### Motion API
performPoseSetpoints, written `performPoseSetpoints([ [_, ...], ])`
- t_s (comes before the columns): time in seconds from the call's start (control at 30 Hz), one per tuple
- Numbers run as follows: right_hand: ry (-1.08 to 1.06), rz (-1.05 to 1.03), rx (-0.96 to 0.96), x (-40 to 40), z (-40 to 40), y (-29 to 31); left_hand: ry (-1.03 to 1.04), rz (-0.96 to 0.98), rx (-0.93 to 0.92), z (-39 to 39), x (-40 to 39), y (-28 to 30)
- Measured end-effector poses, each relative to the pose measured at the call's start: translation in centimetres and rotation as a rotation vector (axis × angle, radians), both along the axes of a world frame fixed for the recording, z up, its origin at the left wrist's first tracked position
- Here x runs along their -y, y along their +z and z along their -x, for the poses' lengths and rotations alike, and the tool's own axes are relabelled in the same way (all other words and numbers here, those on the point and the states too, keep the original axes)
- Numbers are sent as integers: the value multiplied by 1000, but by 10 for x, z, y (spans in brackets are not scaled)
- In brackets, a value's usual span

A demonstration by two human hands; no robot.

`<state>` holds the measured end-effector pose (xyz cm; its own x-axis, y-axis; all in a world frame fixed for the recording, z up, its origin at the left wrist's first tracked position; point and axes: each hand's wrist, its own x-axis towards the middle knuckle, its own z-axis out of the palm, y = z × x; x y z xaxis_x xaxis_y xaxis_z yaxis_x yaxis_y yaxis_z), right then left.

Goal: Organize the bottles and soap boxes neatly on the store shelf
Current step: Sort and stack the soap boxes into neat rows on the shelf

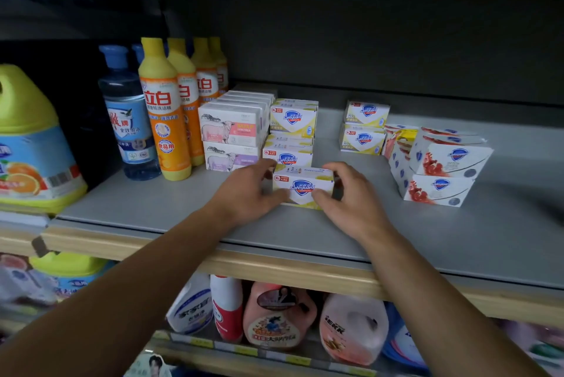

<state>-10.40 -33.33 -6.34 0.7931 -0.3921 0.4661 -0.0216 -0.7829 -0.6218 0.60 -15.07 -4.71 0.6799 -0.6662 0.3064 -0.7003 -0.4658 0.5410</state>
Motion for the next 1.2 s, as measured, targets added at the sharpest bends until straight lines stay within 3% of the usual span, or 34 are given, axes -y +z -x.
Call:
performPoseSetpoints([
  [0.2,14,260,-81,-7,-7,16,79,-297,193,-17,-34,-4],
  [0.33,67,401,-189,-7,-16,32,101,-265,227,-19,-34,-10],
  [0.57,-26,426,60,8,-57,73,142,-280,218,-27,-32,-15],
  [0.83,-153,549,-16,29,-128,68,130,-265,206,-36,-28,-22],
  [1.2,-185,565,-97,42,-165,69,135,-261,198,-38,-27,-27],
])
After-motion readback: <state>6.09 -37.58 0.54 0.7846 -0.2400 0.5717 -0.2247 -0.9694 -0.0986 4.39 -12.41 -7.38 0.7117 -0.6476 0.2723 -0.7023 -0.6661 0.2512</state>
